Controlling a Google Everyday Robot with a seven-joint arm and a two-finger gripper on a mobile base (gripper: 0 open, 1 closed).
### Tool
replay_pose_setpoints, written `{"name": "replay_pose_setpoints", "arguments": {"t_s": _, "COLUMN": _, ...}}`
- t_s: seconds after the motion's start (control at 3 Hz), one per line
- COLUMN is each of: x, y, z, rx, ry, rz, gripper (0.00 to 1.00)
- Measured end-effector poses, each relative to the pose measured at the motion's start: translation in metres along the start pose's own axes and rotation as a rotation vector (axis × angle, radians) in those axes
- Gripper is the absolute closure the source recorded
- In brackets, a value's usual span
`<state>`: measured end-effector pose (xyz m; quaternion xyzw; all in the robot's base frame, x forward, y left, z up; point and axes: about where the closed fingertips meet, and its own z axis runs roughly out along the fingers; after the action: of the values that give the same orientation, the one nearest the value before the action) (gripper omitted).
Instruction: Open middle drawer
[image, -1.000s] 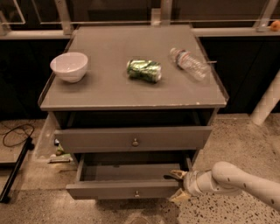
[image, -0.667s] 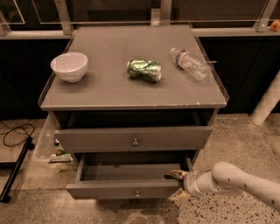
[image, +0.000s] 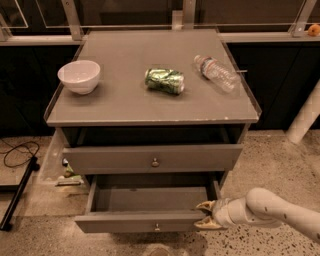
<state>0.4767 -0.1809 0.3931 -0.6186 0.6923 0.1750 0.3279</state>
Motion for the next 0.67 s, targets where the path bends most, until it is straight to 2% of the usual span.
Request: {"name": "replay_pose_setpoints", "arguments": {"t_s": 0.67, "x": 0.0012, "y": 0.006, "z": -0.0016, "rx": -0.001, "ry": -0.002, "rz": 0.009, "gripper": 1.0}}
